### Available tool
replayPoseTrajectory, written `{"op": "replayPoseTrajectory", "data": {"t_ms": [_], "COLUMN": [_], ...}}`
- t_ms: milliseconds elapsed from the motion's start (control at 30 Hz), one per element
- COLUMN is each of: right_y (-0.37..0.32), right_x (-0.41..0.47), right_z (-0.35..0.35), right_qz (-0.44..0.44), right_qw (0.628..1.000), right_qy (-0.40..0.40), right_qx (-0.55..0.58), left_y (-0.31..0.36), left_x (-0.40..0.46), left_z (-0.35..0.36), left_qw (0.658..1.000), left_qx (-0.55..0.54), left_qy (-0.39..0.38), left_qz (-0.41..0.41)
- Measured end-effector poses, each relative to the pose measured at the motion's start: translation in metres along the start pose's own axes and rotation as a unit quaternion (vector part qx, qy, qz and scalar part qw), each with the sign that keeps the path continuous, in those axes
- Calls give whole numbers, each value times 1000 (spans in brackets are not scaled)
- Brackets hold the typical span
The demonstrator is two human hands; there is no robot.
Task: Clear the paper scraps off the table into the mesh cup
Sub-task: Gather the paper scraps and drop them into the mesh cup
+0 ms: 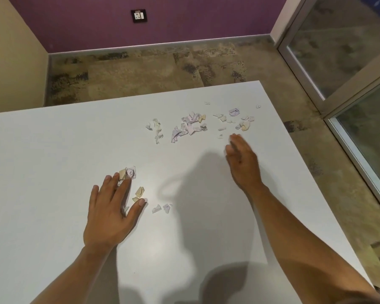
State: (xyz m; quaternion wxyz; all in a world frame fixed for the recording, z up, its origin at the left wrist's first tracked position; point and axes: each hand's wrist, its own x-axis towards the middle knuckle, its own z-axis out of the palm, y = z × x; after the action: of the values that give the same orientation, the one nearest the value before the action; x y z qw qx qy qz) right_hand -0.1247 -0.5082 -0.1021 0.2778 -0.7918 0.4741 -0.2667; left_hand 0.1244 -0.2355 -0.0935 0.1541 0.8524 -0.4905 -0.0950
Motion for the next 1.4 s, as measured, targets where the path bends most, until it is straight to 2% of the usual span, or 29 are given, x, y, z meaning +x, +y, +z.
{"op": "replayPoseTrajectory", "data": {"t_ms": [67,100,167,333,500,633,700,767,833,900,967,1133,1200,1300,1333,1400], "right_y": [7,10,15,19,18,10,8,9,8,4,-3,-31,-35,-37,-39,-49], "right_x": [13,21,38,77,86,70,63,63,69,76,84,84,76,77,80,90], "right_z": [-7,-10,-12,-3,9,15,13,11,11,15,25,51,53,53,55,64], "right_qz": [52,92,137,124,28,-72,-103,-69,-5,22,-4,-78,-103,-93,-90,-82], "right_qw": [994,990,985,980,975,978,986,997,1000,998,991,982,982,986,987,991], "right_qy": [95,100,57,-17,-91,-127,-103,-28,15,-27,-86,-170,-152,-32,-23,-76], "right_qx": [-13,-32,-85,-152,-200,-149,-78,-16,-12,-58,-99,-30,46,135,129,75], "left_y": [-2,-3,-4,-7,-9,-9,-8,-8,-7,-7,-7,-8,-8,-8,-8,-9], "left_x": [0,0,0,0,0,0,1,0,0,0,1,0,0,-1,0,-1], "left_z": [2,3,5,7,9,9,9,9,9,9,9,9,10,10,10,11], "left_qw": [1000,1000,1000,1000,1000,1000,1000,1000,1000,1000,1000,1000,1000,1000,1000,1000], "left_qx": [-3,-3,2,2,1,0,0,-3,-3,-2,-1,1,-4,-5,-4,-3], "left_qy": [1,2,3,5,10,12,14,17,21,25,25,25,25,27,27,27], "left_qz": [-5,-5,-1,-1,3,3,7,5,7,9,10,8,6,2,3,5]}}
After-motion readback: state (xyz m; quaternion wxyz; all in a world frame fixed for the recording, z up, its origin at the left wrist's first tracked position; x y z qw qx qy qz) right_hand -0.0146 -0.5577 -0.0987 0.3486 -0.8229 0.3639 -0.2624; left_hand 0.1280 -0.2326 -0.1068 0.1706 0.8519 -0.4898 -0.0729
